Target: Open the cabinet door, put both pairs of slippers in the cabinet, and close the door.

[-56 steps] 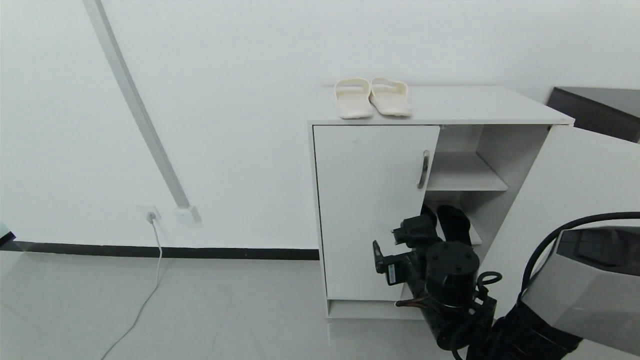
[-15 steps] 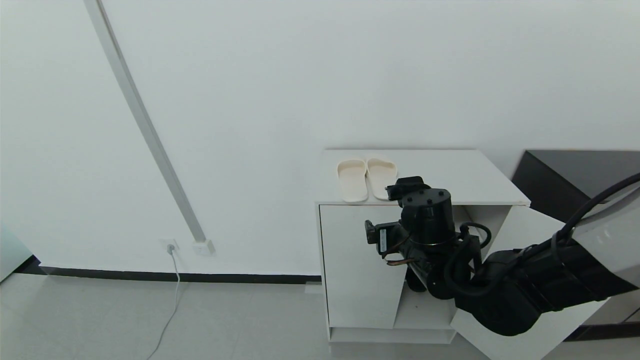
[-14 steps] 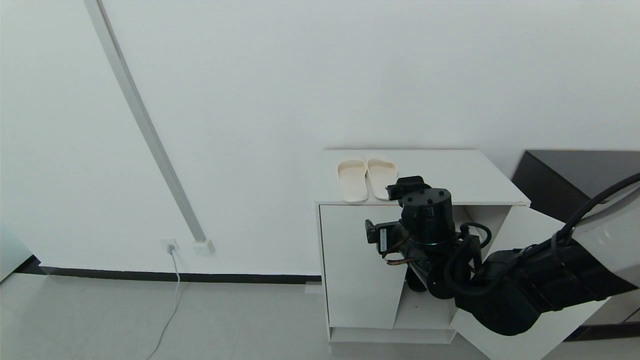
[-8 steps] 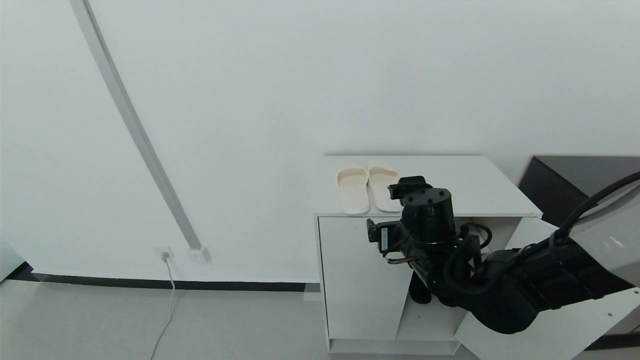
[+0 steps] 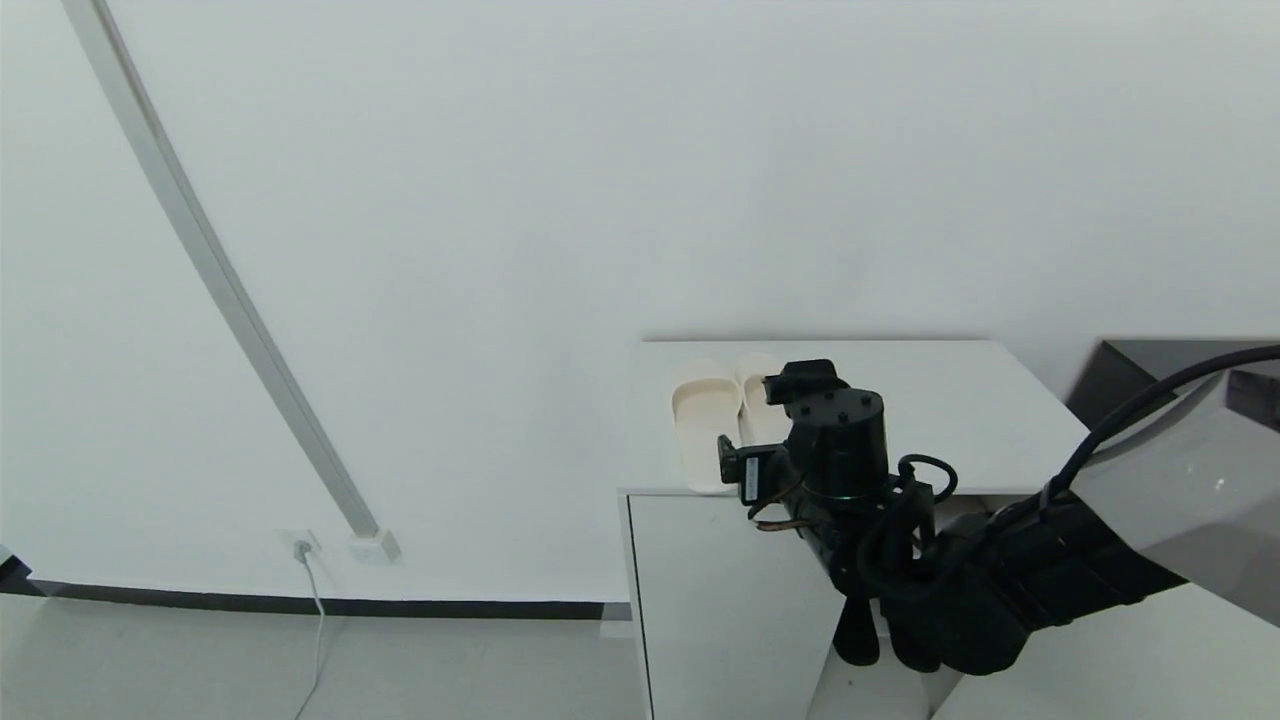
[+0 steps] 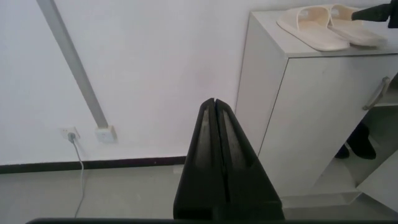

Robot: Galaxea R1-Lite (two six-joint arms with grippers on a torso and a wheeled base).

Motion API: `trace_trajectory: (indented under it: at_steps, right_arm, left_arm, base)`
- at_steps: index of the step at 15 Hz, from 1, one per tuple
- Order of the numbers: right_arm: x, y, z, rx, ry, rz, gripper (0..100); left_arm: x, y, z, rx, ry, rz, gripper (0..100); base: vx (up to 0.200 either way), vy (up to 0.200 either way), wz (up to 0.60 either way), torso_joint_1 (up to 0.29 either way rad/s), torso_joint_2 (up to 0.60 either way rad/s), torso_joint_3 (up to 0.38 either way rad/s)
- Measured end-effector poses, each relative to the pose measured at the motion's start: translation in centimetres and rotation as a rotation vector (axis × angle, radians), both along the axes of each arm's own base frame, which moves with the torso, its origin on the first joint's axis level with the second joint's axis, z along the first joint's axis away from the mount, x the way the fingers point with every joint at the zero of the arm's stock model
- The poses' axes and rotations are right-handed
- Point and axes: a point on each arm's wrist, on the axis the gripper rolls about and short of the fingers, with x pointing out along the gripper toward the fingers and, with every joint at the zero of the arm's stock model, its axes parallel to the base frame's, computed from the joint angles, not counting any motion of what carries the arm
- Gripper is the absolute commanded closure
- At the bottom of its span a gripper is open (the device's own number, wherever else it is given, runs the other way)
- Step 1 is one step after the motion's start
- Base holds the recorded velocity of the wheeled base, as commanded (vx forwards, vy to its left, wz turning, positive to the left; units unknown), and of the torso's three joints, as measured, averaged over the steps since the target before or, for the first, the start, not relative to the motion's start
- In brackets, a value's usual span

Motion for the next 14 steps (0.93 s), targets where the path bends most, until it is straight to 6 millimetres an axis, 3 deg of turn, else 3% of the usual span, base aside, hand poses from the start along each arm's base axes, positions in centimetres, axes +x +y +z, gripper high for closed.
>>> trace_trajectory:
  at_steps: [6, 14]
  right_arm:
    - [2.1, 0.7, -1.8, 0.019, -0.007, 0.015, 0]
    - [6.9, 1.7, -1.6, -0.004, 0.022, -0.010, 0]
  left_arm:
    - [0.0, 0.0, 0.0, -0.001, 0.000, 0.000, 100]
    - [0.0, 0.0, 0.0, -0.005, 0.000, 0.002, 100]
  base:
    - [0.000, 0.000, 0.00, 0.000, 0.00, 0.000]
    - [0.000, 0.000, 0.00, 0.000, 0.00, 0.000]
